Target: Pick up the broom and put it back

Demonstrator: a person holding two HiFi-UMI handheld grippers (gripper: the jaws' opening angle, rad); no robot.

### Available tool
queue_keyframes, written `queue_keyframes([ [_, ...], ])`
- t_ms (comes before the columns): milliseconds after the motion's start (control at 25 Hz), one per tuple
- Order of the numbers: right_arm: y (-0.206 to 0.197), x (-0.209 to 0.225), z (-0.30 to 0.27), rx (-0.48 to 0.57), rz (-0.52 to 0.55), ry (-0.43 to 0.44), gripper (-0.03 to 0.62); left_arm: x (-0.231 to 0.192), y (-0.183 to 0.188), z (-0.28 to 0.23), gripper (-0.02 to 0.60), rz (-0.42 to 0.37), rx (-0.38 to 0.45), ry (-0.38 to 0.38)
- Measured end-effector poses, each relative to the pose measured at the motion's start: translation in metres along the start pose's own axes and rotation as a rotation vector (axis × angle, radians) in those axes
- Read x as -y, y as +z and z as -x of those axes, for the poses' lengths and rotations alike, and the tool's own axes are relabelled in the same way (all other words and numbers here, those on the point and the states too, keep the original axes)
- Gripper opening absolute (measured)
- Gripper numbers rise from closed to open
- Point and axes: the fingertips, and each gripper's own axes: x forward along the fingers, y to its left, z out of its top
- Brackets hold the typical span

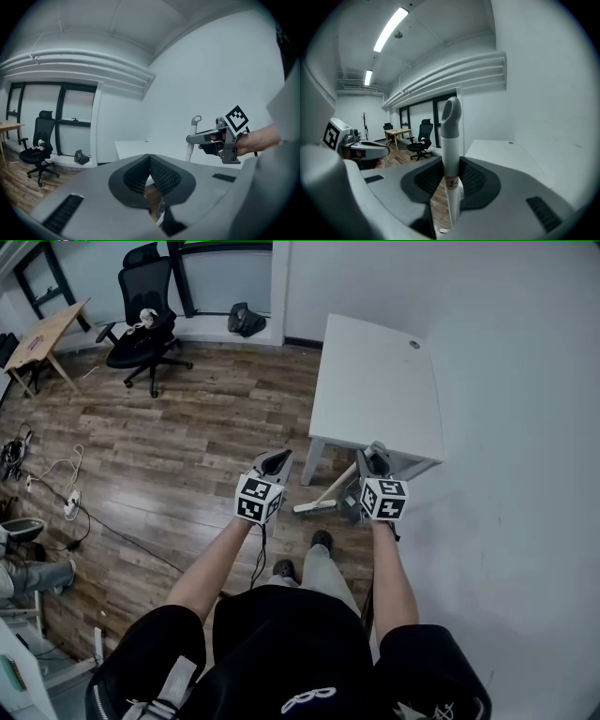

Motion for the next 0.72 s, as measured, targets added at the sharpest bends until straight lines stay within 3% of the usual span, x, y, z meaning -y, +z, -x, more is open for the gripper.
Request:
queue_keyframes([
  [720,-0.052,0.063,0.083,-0.038,-0.099,-0.219,0.115,0.087,-0.026,-0.031,0.020,-0.028,-0.065,-0.196],
])
